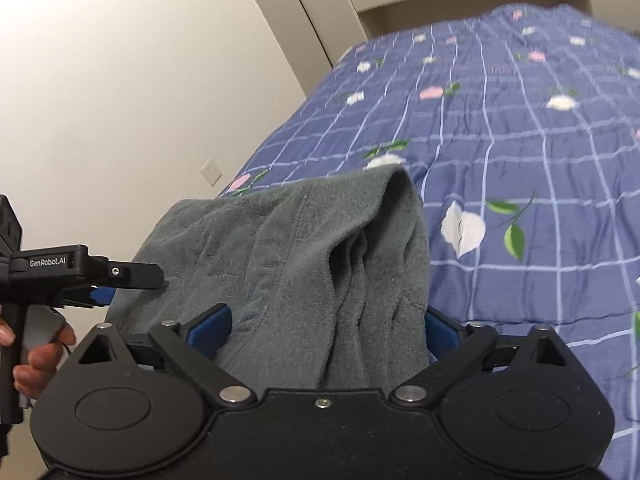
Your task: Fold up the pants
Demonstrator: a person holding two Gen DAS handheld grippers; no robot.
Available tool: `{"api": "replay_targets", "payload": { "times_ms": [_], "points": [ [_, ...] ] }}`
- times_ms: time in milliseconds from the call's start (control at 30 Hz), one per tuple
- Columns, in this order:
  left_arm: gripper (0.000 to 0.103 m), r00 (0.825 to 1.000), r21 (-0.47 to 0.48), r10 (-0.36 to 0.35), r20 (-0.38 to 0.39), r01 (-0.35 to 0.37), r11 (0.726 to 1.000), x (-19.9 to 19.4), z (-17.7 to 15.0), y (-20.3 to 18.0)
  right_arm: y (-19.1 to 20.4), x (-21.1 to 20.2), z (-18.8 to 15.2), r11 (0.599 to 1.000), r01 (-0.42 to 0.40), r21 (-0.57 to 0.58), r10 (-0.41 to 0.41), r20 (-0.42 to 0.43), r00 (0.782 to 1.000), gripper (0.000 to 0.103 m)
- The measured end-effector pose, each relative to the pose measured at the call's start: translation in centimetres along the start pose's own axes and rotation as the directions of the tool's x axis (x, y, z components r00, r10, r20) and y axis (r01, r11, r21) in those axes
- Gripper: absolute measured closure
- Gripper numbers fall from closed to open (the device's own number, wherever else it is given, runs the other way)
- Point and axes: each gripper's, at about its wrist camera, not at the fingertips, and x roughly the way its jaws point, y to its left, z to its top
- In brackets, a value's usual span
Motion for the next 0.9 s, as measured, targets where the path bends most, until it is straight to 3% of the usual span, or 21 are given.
{"api": "replay_targets", "payload": {
  "times_ms": [200,433,900],
  "points": [
    [0.001,0.99,0.062,0.052,0.129,-0.06,0.996,-3.9,-2.1,-1.3,2.0,-2.3,-0.6,0.996,0.079,-0.041,-0.073,0.117,0.99,0.001],
    [0.001,0.947,0.127,0.104,0.305,-0.149,0.981,-8.7,-6.1,-3.3,4.9,-6.5,-2.6,0.99,0.116,-0.085,-0.092,0.248,0.964,0.001],
    [0.0,0.89,0.15,0.143,0.433,-0.228,0.962,-15.3,-14.8,-3.2,9.3,-14.3,-10.4,0.975,0.173,-0.139,-0.109,0.376,0.92,0.0]
  ]
}}
